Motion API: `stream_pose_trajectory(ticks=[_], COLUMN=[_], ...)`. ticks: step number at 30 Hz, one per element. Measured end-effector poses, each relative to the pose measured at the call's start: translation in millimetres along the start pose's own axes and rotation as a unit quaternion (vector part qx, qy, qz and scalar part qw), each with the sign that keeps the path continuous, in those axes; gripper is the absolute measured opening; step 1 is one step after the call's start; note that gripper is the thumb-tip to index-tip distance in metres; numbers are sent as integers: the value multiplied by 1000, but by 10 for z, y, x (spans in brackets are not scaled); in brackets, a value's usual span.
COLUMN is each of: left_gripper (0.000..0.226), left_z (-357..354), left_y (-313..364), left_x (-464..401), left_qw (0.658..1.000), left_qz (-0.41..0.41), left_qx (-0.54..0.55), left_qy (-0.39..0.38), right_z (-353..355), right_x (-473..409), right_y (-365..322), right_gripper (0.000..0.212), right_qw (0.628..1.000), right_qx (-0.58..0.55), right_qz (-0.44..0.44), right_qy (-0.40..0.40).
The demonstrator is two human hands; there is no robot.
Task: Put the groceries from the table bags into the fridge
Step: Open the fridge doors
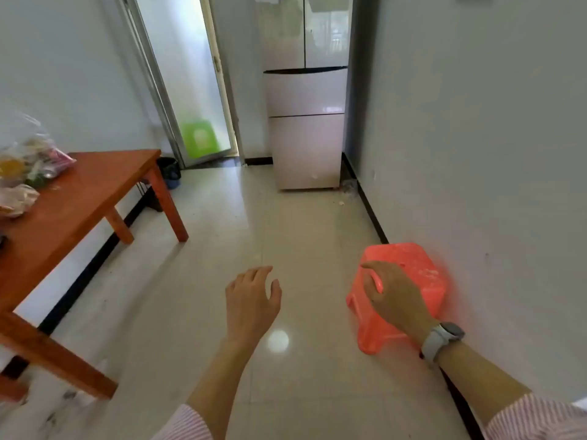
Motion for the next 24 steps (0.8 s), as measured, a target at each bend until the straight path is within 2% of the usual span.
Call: stream_pose_trajectory(ticks=[2,5,6,10,14,19,22,24], left_gripper=[36,38,38,39,41,39,35,34], left_z=[-277,-709,-859,-1422,-1898,-2052,-2113,-2219], left_y=[-120,-266,-295,-311,-173,-219,-533,-817], left_x=[-216,-668,-839,-1923,-3254,-4534,-5101,-5495], left_qw=[999,997,996,994,991,994,995,994], left_qz=[30,42,43,46,38,39,64,85], left_qx=[-4,-8,-3,-12,-28,-17,-7,-2], left_qy=[-41,-70,-75,-95,-128,-99,-74,-68], right_z=[-191,-520,-628,-980,-1355,-1688,-2045,-2294], right_x=[-184,-624,-804,-1823,-3039,-4431,-5123,-5573], right_y=[213,547,637,1027,1461,1556,1547,1561], right_gripper=[46,25,24,46,31,46,32,29], right_qw=[999,998,998,998,993,992,989,988], right_qx=[-9,4,8,12,2,11,-5,-13], right_qz=[-36,-64,-65,-47,-61,-32,-17,-10], right_qy=[-6,-20,-23,-30,-100,-124,-147,-153])
Point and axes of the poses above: each hand's wrist, its own x-axis away from the middle knuckle, its own z-axis out of the back of the hand, y = z × x, the point moved 9 cm from there along -x, towards the middle knuckle, and after that the axes turned 14 degrees about x, right-handed, at the moved point
